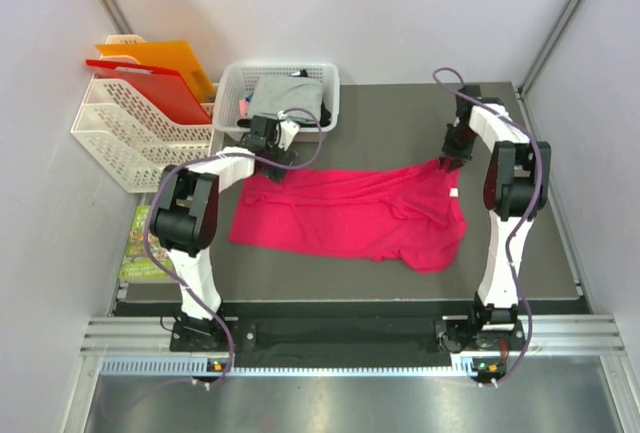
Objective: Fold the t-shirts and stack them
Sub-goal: Fold the flattened tshirt in 1/3 of the way
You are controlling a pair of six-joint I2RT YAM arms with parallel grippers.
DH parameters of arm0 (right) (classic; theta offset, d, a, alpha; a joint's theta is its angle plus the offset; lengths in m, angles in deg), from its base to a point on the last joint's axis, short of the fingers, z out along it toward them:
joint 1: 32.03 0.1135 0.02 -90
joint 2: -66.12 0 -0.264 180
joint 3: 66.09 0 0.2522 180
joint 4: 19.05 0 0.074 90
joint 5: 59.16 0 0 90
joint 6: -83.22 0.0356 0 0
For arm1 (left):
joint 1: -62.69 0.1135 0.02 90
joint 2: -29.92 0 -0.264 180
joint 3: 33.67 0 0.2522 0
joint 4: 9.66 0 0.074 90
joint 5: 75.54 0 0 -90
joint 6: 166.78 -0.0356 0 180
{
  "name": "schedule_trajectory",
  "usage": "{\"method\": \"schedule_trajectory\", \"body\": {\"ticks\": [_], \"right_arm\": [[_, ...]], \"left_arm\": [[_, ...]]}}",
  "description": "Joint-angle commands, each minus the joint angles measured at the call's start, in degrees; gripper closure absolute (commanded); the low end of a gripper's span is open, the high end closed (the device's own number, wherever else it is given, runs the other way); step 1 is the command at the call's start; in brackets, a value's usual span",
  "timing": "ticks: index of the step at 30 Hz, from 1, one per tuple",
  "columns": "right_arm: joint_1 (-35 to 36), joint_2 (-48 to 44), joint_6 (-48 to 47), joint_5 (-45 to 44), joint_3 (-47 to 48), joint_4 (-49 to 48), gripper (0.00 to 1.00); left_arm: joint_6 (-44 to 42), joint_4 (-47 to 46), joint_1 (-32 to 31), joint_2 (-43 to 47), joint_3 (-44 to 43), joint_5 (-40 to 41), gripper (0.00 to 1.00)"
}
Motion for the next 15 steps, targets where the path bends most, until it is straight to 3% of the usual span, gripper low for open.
{"method": "schedule_trajectory", "body": {"ticks": [1, 7, 10, 15], "right_arm": [[-5.74, 2.84, -0.37, 0.37, 5.92, -3.85, 0.74], [-6.01, 2.76, -0.11, 6.28, 10.94, -3.86, 0.66], [-4.44, -2.59, 0.07, 8.21, 8.49, -4.73, 0.51], [-0.3, -14.8, -0.11, 6.65, 2.34, -3.42, 0.43]], "left_arm": [[-1.26, -0.69, 1.33, 0.49, 1.2, 5.47, 0.14], [-0.04, 4.48, 1.33, 9.17, -0.02, 6.44, 0.14], [-1.43, 9.04, 1.25, 15.93, -0.46, 4.34, 0.13], [-2.94, 18.98, 1.25, 24.83, 0.5, -0.23, 0.12]]}}
